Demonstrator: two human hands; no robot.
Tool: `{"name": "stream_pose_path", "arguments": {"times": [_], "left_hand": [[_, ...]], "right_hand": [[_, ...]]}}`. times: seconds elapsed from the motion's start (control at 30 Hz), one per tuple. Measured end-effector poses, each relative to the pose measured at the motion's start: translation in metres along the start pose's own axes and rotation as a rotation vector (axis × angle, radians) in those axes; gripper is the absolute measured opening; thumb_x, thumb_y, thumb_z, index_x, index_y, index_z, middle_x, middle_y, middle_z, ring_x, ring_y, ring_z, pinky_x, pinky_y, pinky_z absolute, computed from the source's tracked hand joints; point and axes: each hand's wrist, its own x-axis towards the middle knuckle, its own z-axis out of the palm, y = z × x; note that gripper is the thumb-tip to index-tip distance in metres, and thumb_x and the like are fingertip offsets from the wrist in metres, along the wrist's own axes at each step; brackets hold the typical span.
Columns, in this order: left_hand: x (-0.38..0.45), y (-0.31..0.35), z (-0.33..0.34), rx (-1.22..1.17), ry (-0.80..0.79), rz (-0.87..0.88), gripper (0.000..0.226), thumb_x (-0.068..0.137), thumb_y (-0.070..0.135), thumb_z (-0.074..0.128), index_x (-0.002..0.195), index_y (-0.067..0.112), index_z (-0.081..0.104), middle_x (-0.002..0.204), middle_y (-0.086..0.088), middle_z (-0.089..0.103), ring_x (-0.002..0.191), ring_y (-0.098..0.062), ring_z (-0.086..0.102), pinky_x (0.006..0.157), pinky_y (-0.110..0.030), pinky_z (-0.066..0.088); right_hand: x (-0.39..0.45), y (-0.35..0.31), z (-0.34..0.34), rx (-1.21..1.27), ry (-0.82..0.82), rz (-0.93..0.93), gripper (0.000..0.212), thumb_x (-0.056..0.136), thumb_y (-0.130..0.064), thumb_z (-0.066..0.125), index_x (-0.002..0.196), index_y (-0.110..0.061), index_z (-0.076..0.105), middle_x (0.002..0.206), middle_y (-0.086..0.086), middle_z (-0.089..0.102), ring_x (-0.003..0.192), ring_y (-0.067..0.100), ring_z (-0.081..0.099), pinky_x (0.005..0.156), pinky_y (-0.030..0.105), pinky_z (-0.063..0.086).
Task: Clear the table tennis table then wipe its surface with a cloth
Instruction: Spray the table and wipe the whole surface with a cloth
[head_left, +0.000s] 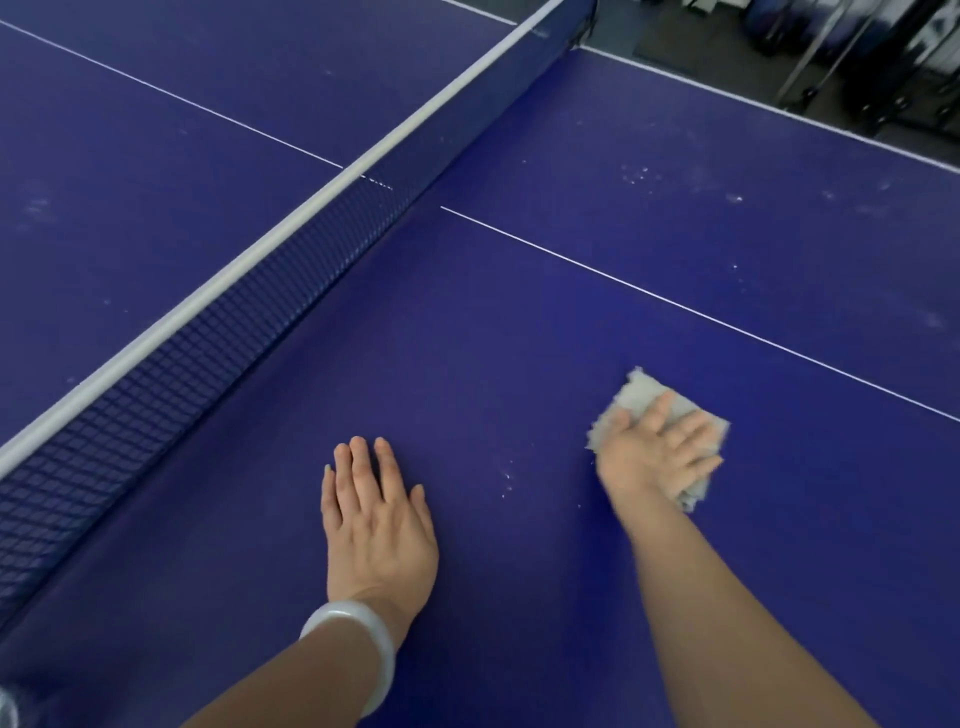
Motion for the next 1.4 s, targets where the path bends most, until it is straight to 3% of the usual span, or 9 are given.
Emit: {"name": "stream_pose_path", "arguments": {"times": [0.13, 0.27, 0.4, 0.6, 0.73, 0.93, 1.2, 1.27, 1.4], "left_hand": [[0.0, 0.0, 0.001, 0.007, 0.0, 0.004, 0.066, 0.097, 0.039, 0.014, 0.148, 0.001, 0.03, 0.154, -0.023, 0.029, 0.146, -0.034, 0.019, 0.12, -0.045, 0.009], [0.001, -0.001, 0.0, -0.01, -0.015, 0.0, 0.066, 0.098, 0.04, 0.008, 0.151, 0.003, 0.021, 0.158, -0.02, 0.018, 0.149, -0.031, 0.009, 0.121, -0.043, 0.001], [0.0, 0.002, -0.004, -0.027, -0.033, -0.011, 0.065, 0.098, 0.037, 0.01, 0.152, 0.002, 0.021, 0.158, -0.022, 0.019, 0.148, -0.033, 0.01, 0.122, -0.047, 0.007], [-0.001, 0.001, -0.002, -0.027, -0.029, -0.012, 0.067, 0.097, 0.039, 0.013, 0.148, -0.001, 0.027, 0.154, -0.024, 0.027, 0.146, -0.036, 0.019, 0.12, -0.049, 0.012], [-0.001, 0.001, -0.002, -0.022, -0.035, -0.014, 0.063, 0.1, 0.036, 0.01, 0.151, 0.001, 0.023, 0.157, -0.022, 0.021, 0.148, -0.034, 0.013, 0.121, -0.047, 0.007], [0.0, 0.002, -0.005, -0.037, -0.048, -0.018, 0.064, 0.098, 0.038, 0.02, 0.151, 0.002, 0.021, 0.158, -0.022, 0.018, 0.148, -0.034, 0.009, 0.122, -0.046, 0.005], [-0.001, 0.002, -0.005, -0.04, -0.049, -0.018, 0.061, 0.099, 0.034, 0.029, 0.15, 0.0, 0.024, 0.155, -0.024, 0.022, 0.147, -0.036, 0.014, 0.121, -0.048, 0.008], [-0.001, 0.002, -0.005, -0.051, -0.052, -0.015, 0.061, 0.099, 0.034, 0.03, 0.15, 0.0, 0.024, 0.155, -0.025, 0.023, 0.147, -0.037, 0.014, 0.121, -0.049, 0.008], [-0.002, 0.002, -0.006, -0.051, -0.053, -0.01, 0.062, 0.1, 0.035, 0.028, 0.151, 0.0, 0.022, 0.156, -0.024, 0.02, 0.147, -0.037, 0.012, 0.121, -0.048, 0.006]], "right_hand": [[-0.061, -0.069, 0.026, -0.028, -0.04, -0.515, 0.06, 0.102, -0.046, 0.019, 0.155, -0.027, 0.0, 0.161, 0.015, -0.011, 0.148, 0.03, -0.017, 0.116, 0.053, -0.015], [-0.093, -0.05, 0.031, -0.166, -0.003, -0.891, 0.063, 0.101, -0.051, 0.017, 0.154, -0.028, -0.007, 0.161, 0.012, -0.014, 0.148, 0.027, -0.019, 0.118, 0.052, -0.014], [-0.04, 0.045, 0.019, -0.189, 0.147, -0.543, 0.065, 0.097, -0.055, 0.014, 0.155, -0.026, 0.016, 0.16, 0.019, 0.015, 0.149, 0.034, 0.007, 0.118, 0.056, -0.001], [-0.062, 0.121, 0.023, -0.009, 0.162, -0.041, 0.072, 0.094, -0.054, 0.01, 0.155, -0.016, 0.017, 0.159, 0.025, 0.009, 0.148, 0.038, 0.002, 0.118, 0.057, 0.003], [-0.103, 0.052, 0.05, 0.024, 0.236, -0.222, 0.062, 0.098, -0.044, 0.025, 0.147, -0.008, 0.038, 0.149, 0.035, 0.028, 0.142, 0.048, 0.022, 0.114, 0.062, 0.012], [-0.088, 0.022, 0.044, -0.143, 0.146, -0.84, 0.064, 0.098, -0.049, 0.018, 0.155, -0.02, 0.016, 0.161, 0.02, 0.009, 0.149, 0.033, 0.002, 0.119, 0.055, 0.007], [-0.053, 0.149, 0.028, -0.082, 0.197, -0.097, 0.065, 0.099, -0.049, 0.02, 0.155, -0.016, 0.013, 0.159, 0.025, 0.011, 0.148, 0.039, 0.005, 0.117, 0.059, 0.009], [-0.086, 0.14, 0.039, -0.057, 0.256, -0.116, 0.059, 0.103, -0.042, 0.03, 0.153, -0.013, 0.019, 0.156, 0.028, 0.02, 0.146, 0.042, 0.014, 0.116, 0.06, 0.013], [-0.157, 0.104, 0.057, -0.13, 0.204, -0.519, 0.063, 0.099, -0.044, 0.022, 0.154, -0.014, 0.021, 0.158, 0.023, 0.017, 0.148, 0.037, 0.011, 0.117, 0.057, 0.016]]}}
